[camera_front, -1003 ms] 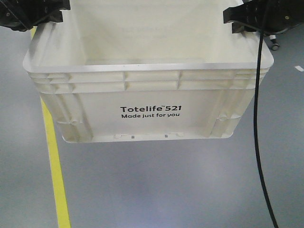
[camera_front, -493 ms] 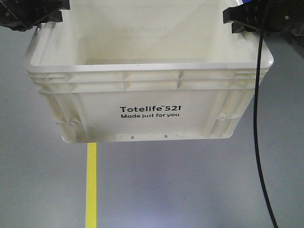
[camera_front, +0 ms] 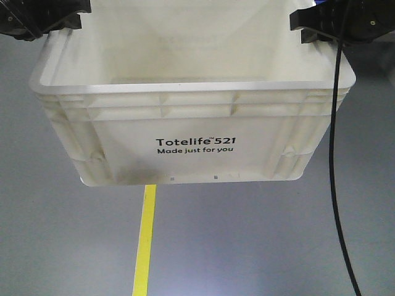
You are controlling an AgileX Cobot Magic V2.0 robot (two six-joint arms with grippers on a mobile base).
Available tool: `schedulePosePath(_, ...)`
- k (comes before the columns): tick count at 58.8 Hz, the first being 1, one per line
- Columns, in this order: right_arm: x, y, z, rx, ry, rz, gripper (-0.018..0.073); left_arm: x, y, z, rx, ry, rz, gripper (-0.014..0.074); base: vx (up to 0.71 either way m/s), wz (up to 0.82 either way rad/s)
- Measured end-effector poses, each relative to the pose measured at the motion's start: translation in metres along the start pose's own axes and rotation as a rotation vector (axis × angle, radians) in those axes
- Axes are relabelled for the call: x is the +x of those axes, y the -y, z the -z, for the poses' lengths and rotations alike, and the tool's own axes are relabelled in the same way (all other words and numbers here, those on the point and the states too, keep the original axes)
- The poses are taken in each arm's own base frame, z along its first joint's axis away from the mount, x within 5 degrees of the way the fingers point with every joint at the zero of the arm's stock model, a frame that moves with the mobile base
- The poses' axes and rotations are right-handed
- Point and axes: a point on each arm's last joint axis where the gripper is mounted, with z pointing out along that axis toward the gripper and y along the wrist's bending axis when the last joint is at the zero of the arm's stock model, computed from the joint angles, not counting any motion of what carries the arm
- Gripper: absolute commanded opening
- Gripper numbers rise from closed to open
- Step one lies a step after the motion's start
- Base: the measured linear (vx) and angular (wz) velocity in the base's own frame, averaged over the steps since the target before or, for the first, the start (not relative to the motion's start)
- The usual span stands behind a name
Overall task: Place moving items into box and shelve
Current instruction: 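Hold the white crate by its rims with both grippers while driving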
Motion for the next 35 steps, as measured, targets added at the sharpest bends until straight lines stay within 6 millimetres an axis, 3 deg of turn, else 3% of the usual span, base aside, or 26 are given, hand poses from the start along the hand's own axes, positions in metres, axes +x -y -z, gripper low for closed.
schedulePosePath(35, 0.0000, 0.0000, 0.0000, 0.000, 0.000, 0.000, -0.0013, 0.0001, 0.0000, 0.0000, 0.000, -0.001, 0.000, -0.0013, 0.34, 0.22)
